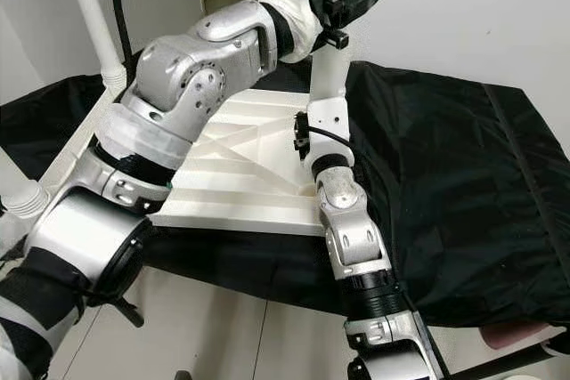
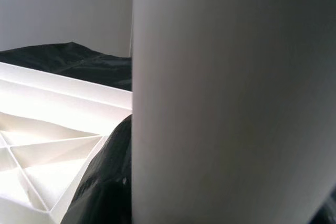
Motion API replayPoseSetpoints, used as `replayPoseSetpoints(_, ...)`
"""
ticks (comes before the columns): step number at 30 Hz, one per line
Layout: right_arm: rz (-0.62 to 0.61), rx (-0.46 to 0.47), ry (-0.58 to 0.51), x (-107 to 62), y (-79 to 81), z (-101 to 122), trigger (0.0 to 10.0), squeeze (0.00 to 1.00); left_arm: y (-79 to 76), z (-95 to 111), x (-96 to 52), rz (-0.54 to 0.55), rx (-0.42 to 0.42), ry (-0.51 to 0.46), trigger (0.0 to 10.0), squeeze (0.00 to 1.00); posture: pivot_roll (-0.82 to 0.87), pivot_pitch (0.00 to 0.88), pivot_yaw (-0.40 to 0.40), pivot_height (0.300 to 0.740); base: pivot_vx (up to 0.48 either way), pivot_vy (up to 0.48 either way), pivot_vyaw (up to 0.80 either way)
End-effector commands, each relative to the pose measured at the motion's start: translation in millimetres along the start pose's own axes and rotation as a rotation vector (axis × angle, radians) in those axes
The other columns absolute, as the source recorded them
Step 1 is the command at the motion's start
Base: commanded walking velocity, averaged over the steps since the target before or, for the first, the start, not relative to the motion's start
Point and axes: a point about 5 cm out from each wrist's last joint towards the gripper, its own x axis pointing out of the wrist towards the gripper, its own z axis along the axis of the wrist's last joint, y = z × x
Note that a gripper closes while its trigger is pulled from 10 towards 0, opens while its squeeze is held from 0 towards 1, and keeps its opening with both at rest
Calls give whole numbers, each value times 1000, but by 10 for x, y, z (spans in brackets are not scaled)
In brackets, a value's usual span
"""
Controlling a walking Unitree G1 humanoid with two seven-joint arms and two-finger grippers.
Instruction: Building children table
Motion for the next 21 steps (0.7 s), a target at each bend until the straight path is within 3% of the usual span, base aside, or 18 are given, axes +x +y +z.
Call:
replayPoseSetpoints(1, 3, -12, -24, -38, 33, 17, 0, 0, 19, 124, -18, 35, 72, -70, 10000, 0, -65, 0, -11, 740, 0, 0, 0)
replayPoseSetpoints(2, 3, -12, -24, -38, 33, 17, 0, 0, 19, 124, -18, 35, 72, -70, 10000, 0, -65, 0, -11, 740, 0, 0, 0)
replayPoseSetpoints(3, -10, 28, -13, -52, 11, 5, 10000, 0, 0, 99, -22, 6, -2, -77, 10000, 1000, -66, 0, -11, 740, 0, 0, 0)
replayPoseSetpoints(8, -31, 112, 34, -68, -33, -50, 10000, 0, -69, 109, -79, -81, -42, -133, 10000, 1000, -71, 0, -8, 740, 0, 0, 0)
replayPoseSetpoints(11, -40, 163, 58, -70, -49, -84, 10000, 0, -134, 177, -137, -121, -3, -199, 10000, 984, -70, 0, -9, 740, 0, 0, 0)
replayPoseSetpoints(12, -47, 167, 63, -72, -64, -92, 10000, 0, -171, 182, -172, -150, 2, -217, 10000, 0, -69, 0, -10, 740, 0, 0, 0)
replayPoseSetpoints(16, -51, 166, 65, -73, -75, -95, 10000, 0, -196, 183, -198, -170, 2, -228, 10000, 0, -69, 0, -10, 740, 0, 0, 0)
replayPoseSetpoints(17, -79, 209, 75, -80, -125, -112, 10000, 0, -194, 174, -267, -176, -47, -259, 10000, 0, -71, 0, -6, 740, 0, 0, 0)
replayPoseSetpoints(21, -104, 232, 80, -88, -177, -127, 10000, 0, -157, 159, -334, -160, -79, -286, 10000, 0, -70, 0, -6, 740, 0, 0, 0)
